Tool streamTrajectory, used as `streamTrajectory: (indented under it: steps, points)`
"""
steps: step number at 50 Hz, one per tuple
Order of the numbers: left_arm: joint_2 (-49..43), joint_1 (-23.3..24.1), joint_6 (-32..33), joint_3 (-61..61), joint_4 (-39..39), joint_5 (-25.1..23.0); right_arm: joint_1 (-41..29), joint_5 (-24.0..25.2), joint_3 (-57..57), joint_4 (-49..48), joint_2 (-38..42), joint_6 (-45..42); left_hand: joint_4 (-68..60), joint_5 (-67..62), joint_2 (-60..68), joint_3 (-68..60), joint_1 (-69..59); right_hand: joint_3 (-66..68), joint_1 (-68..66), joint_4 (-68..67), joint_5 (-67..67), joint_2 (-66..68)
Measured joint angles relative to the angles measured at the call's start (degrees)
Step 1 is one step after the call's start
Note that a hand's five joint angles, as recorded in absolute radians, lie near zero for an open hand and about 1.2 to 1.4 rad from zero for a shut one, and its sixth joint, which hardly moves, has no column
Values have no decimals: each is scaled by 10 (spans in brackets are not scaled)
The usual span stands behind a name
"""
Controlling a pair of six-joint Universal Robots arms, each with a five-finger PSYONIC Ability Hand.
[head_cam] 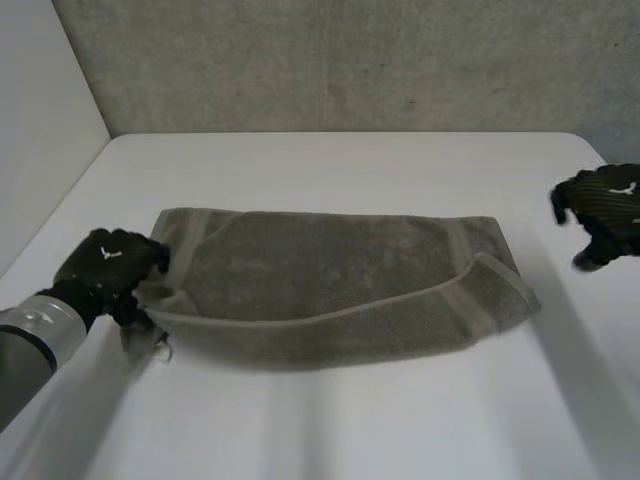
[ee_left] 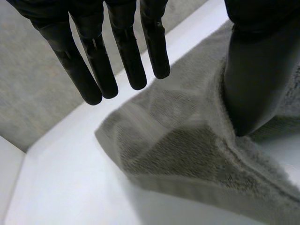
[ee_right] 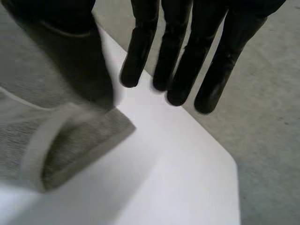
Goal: Fold the towel.
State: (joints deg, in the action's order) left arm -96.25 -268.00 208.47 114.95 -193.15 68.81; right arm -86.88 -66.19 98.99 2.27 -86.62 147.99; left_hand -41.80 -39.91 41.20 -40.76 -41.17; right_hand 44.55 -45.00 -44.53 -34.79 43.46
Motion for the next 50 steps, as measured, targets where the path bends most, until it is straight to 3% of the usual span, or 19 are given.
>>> streamTrajectory:
  steps: [3,9,22,37,50]
  points:
    - [-18,2,0,1,1,0,-17,10,1,3,8,1,0,0,0,0,0,-101,105,103,120,-90]
    - [-34,5,1,2,0,0,-47,13,-22,9,42,4,0,0,0,0,0,-106,117,109,131,-95]
    - [-34,6,0,5,-4,0,-138,-68,-223,101,236,62,0,0,0,0,0,-119,131,119,141,-104]
    - [-33,6,-1,6,-6,-1,-152,-147,-363,116,369,89,0,0,0,0,0,-151,161,153,174,-139]
    - [-33,7,-1,6,-7,-2,-156,-145,-389,151,409,117,0,0,0,0,0,-151,160,153,165,-139]
